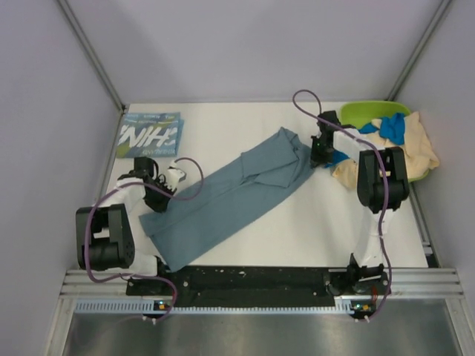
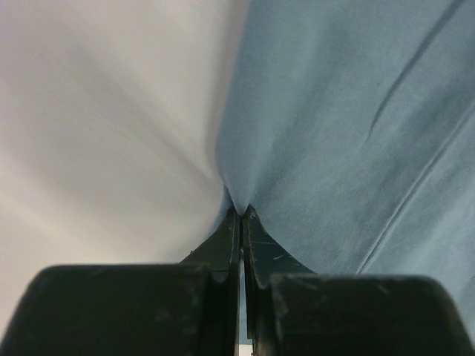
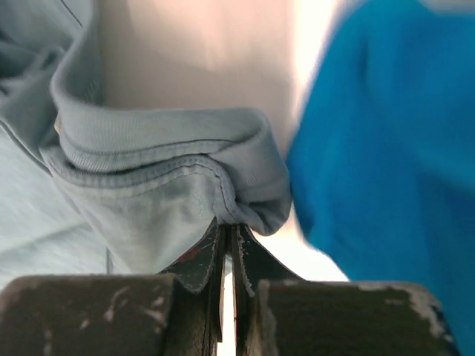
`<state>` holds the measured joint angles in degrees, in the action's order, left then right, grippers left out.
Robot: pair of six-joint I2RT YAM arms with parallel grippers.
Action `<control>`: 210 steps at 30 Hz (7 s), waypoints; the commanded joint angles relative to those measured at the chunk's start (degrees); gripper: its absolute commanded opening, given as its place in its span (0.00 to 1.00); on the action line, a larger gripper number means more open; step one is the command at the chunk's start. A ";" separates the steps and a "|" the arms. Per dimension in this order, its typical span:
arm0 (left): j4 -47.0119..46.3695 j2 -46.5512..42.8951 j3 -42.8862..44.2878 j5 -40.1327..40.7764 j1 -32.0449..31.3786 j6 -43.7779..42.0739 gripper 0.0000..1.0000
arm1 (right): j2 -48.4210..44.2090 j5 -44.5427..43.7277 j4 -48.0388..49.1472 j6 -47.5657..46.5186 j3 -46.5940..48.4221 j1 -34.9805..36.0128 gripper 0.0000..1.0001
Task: Fold and stack the t-shirts
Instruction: Rotate the tshirt 90 degrees, then grab the bottom of the folded rectangular tshirt with both arms, then fold the folded rectangular tshirt in 1/3 of the way, then grab one side of the 2/3 rectangular tshirt with both arms
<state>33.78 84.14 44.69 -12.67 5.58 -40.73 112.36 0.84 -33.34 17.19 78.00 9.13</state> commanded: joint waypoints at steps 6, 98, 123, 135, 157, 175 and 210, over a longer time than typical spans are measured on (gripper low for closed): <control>9.82 -0.99 -3.90 -10.37 -12.68 0.82 0.00 | 29.29 4.34 -10.67 2.15 47.45 -1.39 0.00; 9.46 -18.49 1.62 -4.75 -51.38 -14.64 0.00 | -43.71 20.86 11.72 -47.53 -37.66 50.31 0.00; 4.20 28.79 48.21 6.07 -38.54 -12.36 0.00 | -23.60 29.31 26.92 -38.64 -23.07 8.55 0.00; 0.67 34.60 51.73 8.79 -37.67 -10.69 0.00 | -15.33 28.25 25.52 -34.33 -16.83 5.03 0.00; -2.53 24.08 52.46 0.72 -30.37 1.21 0.39 | -26.63 29.11 28.85 -33.75 -18.10 0.79 0.42; 1.57 11.75 18.25 -13.19 -34.59 -23.96 0.64 | -38.36 15.25 19.37 -70.80 -41.17 29.89 0.56; 38.63 -13.28 18.77 -10.62 -39.77 -10.86 0.00 | -53.72 22.88 -32.11 -55.87 -20.81 41.15 0.00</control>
<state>58.81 78.28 63.48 -22.70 -33.28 -52.58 62.96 17.69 -44.21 -42.76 49.30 49.50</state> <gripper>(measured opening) 0.025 0.017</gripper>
